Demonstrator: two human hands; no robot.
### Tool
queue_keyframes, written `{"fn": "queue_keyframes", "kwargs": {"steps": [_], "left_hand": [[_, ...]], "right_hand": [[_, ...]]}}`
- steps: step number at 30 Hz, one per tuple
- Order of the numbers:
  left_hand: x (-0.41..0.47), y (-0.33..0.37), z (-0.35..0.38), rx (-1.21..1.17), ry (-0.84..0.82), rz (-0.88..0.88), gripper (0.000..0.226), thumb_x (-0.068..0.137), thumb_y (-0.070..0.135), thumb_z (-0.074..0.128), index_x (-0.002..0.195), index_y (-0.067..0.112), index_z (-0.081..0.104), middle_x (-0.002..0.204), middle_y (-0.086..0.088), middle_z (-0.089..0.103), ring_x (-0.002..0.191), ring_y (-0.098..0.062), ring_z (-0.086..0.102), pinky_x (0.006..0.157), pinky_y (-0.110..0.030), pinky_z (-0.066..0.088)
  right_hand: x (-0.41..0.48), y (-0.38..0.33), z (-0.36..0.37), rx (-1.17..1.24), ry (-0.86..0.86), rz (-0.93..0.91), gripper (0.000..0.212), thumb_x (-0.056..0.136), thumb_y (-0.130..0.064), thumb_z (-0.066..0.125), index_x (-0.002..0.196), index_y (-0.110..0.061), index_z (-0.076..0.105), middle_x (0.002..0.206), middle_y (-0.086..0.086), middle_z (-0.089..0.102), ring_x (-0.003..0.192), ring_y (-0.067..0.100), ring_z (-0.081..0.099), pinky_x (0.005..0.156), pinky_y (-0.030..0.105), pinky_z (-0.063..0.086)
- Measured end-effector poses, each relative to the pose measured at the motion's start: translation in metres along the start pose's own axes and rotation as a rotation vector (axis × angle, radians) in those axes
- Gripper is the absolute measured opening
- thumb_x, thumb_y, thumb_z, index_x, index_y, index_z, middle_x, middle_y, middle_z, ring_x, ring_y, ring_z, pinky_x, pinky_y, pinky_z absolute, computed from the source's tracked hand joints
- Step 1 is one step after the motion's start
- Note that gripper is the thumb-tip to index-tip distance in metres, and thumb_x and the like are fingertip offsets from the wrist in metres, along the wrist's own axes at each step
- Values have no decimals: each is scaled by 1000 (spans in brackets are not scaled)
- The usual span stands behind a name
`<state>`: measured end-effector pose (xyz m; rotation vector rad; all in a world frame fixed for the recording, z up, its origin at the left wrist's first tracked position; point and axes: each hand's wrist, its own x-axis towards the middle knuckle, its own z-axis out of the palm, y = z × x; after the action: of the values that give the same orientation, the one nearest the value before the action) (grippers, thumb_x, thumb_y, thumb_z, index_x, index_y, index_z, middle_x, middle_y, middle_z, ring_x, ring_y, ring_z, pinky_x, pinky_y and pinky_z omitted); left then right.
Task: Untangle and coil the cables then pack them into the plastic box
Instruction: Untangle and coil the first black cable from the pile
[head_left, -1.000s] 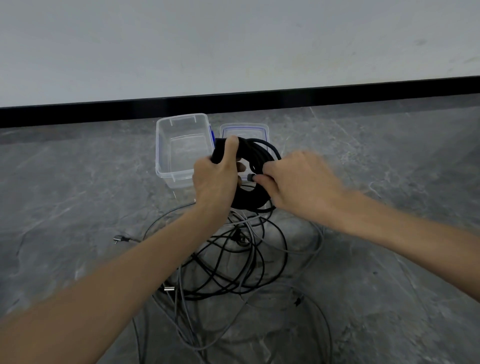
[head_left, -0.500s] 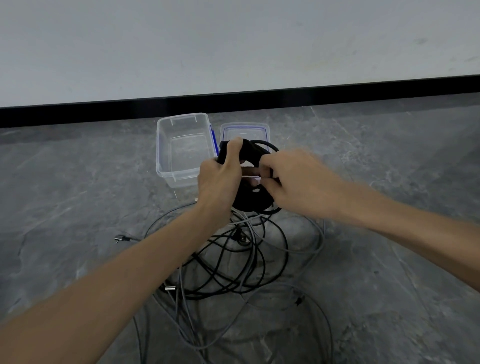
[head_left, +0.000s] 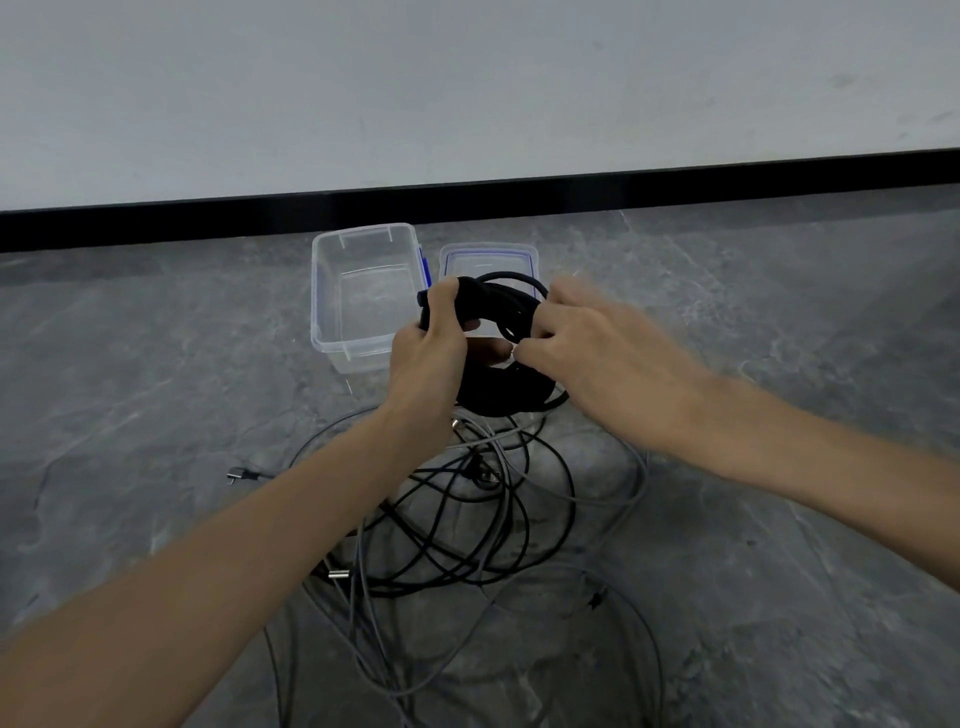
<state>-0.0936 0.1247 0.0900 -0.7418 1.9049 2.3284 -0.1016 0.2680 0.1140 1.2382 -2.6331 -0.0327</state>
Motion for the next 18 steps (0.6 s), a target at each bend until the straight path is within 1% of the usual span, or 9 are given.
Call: {"fn": "queue_keyframes", "kwargs": {"steps": [3, 5, 7, 9, 11, 13, 14, 16, 18], "left_hand": [[-1, 2, -2, -45, -27, -26, 43, 94, 48, 45, 104, 10, 63, 56, 2, 67, 49, -11, 65, 41, -19, 47], [0, 1, -2, -30, -39, -22, 45, 94, 49, 45, 104, 10, 64, 57, 0, 66, 50, -12, 64, 44, -20, 47], [0, -2, -1, 1, -45, -5, 40, 94, 49, 45, 97, 15, 66, 55, 3, 65, 49, -10, 62, 48, -23, 49], [0, -4, 0, 11, -50, -6, 38, 94, 49, 44, 92, 17, 66, 53, 4, 63, 48, -9, 60, 50, -23, 48], [1, -6, 0, 20, -67, -26, 42, 93, 50, 43, 95, 15, 65, 55, -1, 59, 48, -11, 59, 49, -22, 47], [0, -9, 3, 17, -118, -30, 44, 93, 51, 42, 95, 13, 65, 59, -3, 58, 53, -14, 59, 55, -26, 49], [-2, -10, 6, 4, -151, -19, 43, 94, 49, 43, 92, 13, 66, 60, -3, 59, 55, -15, 58, 57, -27, 49], [-6, -12, 13, -26, -182, -1, 40, 94, 46, 45, 87, 13, 67, 59, -3, 56, 53, -13, 55, 53, -26, 48], [-8, -9, 16, -73, -158, -9, 37, 93, 42, 49, 86, 11, 68, 51, -4, 47, 44, -14, 55, 49, -25, 47]], "right_hand": [[-4, 0, 3, -38, 108, -31, 43, 83, -5, 28, 82, -3, 70, 67, 8, 58, 78, 27, 55, 54, 23, 25], [-2, -4, 1, -48, 147, 6, 44, 88, -13, 26, 83, -3, 68, 85, 8, 60, 91, 24, 50, 61, 20, 25], [0, -3, 4, -10, 167, 7, 38, 93, -22, 35, 84, -2, 66, 110, 14, 55, 105, 28, 42, 73, 27, 39], [1, 3, 10, 48, 149, 19, 44, 92, -28, 34, 84, -5, 70, 117, 14, 52, 110, 31, 40, 79, 39, 46], [2, 13, 17, 214, 168, 77, 33, 91, -24, 46, 84, -13, 77, 114, 9, 50, 107, 25, 37, 81, 31, 44], [5, 17, 21, 479, 179, 185, 9, 82, -16, 72, 79, -22, 78, 112, 0, 45, 101, 15, 33, 85, 12, 37], [8, 16, 21, 607, 190, 248, 10, 75, -14, 79, 79, -23, 76, 110, -2, 43, 99, 13, 35, 84, 8, 35], [14, 17, 21, 695, 253, 352, 30, 68, -14, 85, 90, -24, 66, 111, -2, 42, 102, 15, 40, 84, 11, 35], [17, 20, 18, 652, 279, 451, 56, 64, -25, 86, 109, -23, 52, 116, 1, 43, 108, 18, 40, 88, 21, 36]]}}
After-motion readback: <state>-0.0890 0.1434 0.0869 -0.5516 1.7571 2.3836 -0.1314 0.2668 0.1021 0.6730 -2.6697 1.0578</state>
